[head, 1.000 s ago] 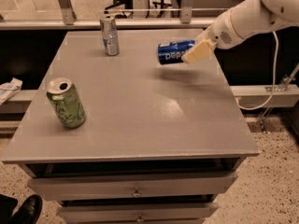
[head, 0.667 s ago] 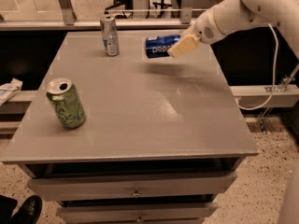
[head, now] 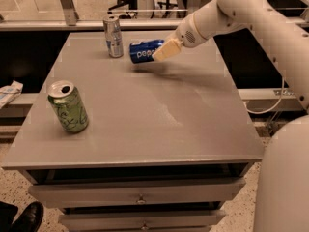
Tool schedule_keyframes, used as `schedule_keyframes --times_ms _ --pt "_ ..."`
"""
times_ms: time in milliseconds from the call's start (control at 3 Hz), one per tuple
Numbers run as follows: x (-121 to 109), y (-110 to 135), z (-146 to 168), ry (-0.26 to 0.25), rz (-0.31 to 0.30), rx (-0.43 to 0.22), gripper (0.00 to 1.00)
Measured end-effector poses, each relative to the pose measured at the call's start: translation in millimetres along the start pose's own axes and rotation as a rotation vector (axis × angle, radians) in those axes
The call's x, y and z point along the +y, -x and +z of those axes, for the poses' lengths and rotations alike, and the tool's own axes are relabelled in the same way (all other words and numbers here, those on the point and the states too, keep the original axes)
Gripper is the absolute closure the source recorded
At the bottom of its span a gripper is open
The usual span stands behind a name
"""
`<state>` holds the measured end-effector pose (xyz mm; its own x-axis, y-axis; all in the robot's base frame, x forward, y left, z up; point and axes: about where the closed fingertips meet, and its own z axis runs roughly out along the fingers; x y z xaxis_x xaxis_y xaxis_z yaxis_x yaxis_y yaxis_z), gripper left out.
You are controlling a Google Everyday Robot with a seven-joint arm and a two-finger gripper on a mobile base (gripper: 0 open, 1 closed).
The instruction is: Move pepsi can near redbull can
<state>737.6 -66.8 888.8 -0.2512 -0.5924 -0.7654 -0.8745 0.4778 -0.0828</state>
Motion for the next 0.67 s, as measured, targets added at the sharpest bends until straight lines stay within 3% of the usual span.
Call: schedule_keyframes --times_ms 333,667 --pt "3.5 3.2 27.7 0.03 0.013 -0.006 1.0" --pt "2.3 9.5 45.7 0.037 0.027 -0.021 0.9"
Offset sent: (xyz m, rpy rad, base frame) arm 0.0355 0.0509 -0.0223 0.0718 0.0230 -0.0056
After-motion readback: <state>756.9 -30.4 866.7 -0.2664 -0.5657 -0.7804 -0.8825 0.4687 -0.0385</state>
